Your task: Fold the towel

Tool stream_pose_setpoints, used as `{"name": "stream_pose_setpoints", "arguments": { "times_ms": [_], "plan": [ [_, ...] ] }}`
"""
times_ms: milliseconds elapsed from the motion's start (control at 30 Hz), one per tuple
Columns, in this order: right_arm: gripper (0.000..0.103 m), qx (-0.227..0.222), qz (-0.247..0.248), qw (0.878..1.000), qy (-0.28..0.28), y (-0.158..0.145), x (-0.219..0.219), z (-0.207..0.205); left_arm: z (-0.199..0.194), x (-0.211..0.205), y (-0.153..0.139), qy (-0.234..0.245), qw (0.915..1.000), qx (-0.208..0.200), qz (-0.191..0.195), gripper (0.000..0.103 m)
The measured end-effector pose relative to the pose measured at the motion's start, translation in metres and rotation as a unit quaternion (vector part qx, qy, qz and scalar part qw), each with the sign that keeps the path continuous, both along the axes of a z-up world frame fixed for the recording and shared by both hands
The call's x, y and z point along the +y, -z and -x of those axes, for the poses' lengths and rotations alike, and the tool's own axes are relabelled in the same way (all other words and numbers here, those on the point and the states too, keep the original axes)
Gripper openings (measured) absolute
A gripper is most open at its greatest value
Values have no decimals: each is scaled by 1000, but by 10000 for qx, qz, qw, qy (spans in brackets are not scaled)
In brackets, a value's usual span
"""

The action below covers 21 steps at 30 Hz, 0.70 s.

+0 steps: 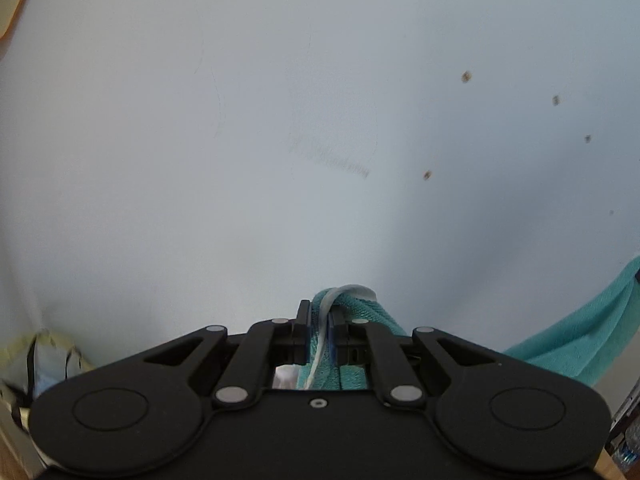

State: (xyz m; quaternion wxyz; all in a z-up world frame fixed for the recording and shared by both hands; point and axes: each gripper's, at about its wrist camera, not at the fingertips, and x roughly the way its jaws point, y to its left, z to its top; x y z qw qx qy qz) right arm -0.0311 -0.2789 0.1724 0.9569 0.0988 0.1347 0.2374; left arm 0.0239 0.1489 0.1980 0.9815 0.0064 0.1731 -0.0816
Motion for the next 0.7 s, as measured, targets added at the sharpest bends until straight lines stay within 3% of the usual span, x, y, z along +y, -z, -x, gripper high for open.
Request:
{"name": "stream_pose_setpoints", "arguments": {
  "times_ms": [100,200,267,333,400,467,567,633,700],
  "plan": [
    [4,474,-52,9984,296,27,-2,6,-21,-15,7,319,9991,240,-137,7],
    [4,1177,26,9883,965,79,-16,6,-52,-45,40,649,9957,514,-403,7],
    [4,1588,70,9775,1384,113,-29,5,-83,-70,79,969,9898,950,-440,7],
    [4,1939,164,9653,1744,146,-41,0,-98,-82,103,1034,9873,1126,-439,7],
    [4,2145,359,9558,1977,170,-45,-3,-121,-104,153,1243,9819,1348,-473,7],
    [4,2381,580,9445,2187,199,-49,-8,-130,-115,188,1293,9784,1537,-493,7],
    [4,2815,885,9211,2539,248,-58,-21,-147,-124,245,1295,9680,2130,-287,7],
    [4,3006,960,9104,2676,268,-62,-30,-155,-134,284,1162,9630,2383,-480,7],
    [4,3166,1040,9006,2791,281,-61,-44,-165,-135,303,1098,9585,2578,-519,7]
  ]
}}
